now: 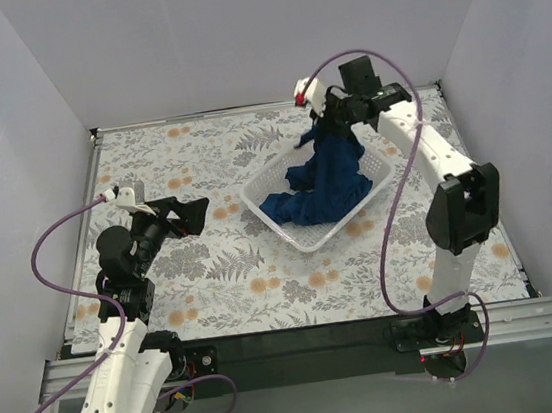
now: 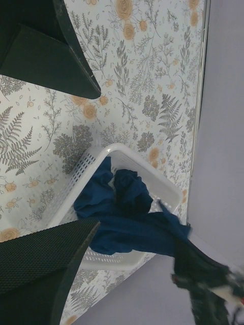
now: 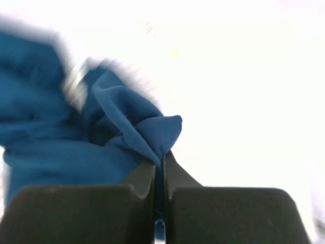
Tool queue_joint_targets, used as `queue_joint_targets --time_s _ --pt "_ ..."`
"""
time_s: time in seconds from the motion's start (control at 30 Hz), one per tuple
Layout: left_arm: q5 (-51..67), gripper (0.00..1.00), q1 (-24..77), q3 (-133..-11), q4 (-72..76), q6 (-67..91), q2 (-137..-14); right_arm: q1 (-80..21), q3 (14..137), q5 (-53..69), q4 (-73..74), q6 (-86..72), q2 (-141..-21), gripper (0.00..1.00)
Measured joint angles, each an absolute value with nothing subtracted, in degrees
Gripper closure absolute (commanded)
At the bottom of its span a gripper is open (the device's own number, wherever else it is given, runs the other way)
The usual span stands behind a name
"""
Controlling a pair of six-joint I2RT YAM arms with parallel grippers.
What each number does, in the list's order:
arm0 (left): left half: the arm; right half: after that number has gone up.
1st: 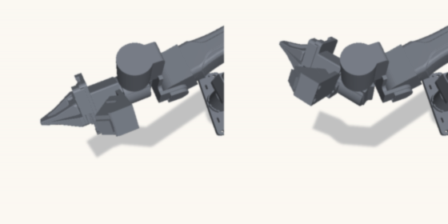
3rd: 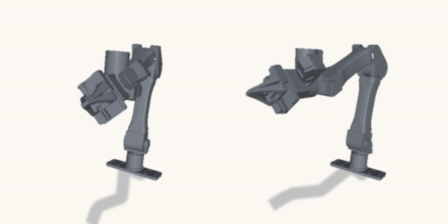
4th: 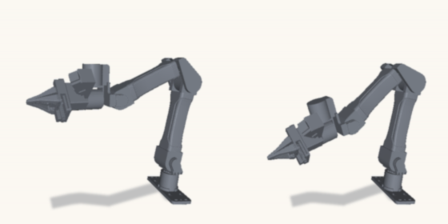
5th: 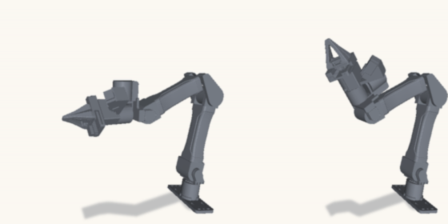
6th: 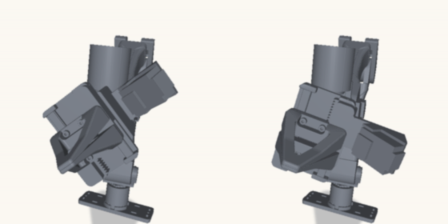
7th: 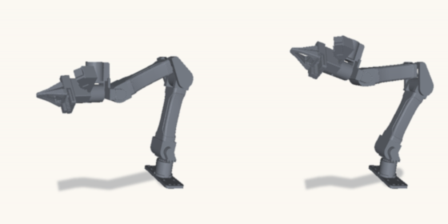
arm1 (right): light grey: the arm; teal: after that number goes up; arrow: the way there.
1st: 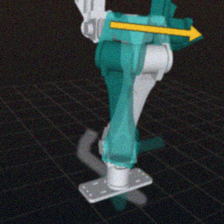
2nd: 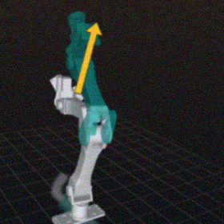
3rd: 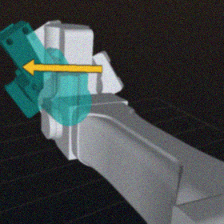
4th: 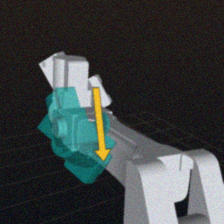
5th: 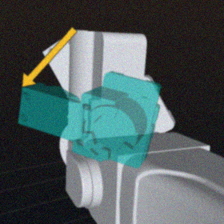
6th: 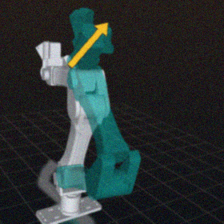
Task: Fold and stack the t-shirts
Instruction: Grab the tshirt from the pile, then move the tshirt to the center of the board
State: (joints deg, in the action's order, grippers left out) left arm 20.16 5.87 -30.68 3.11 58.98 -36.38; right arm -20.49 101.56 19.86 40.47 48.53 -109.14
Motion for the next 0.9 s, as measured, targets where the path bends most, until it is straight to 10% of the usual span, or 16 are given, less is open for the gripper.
queue_joint_targets --time_s 0.4,0.9 --pt "20.4 0.02 5.87 -30.68 3.14 58.98 -37.06 -5.1 119.17 12.64 29.52 23.4 -78.63 0.99" --pt "20.64 0.02 5.87 -30.68 3.2 58.96 -38.26 9.56 129.21 14.35 31.03 10.15 -75.75 0.99"
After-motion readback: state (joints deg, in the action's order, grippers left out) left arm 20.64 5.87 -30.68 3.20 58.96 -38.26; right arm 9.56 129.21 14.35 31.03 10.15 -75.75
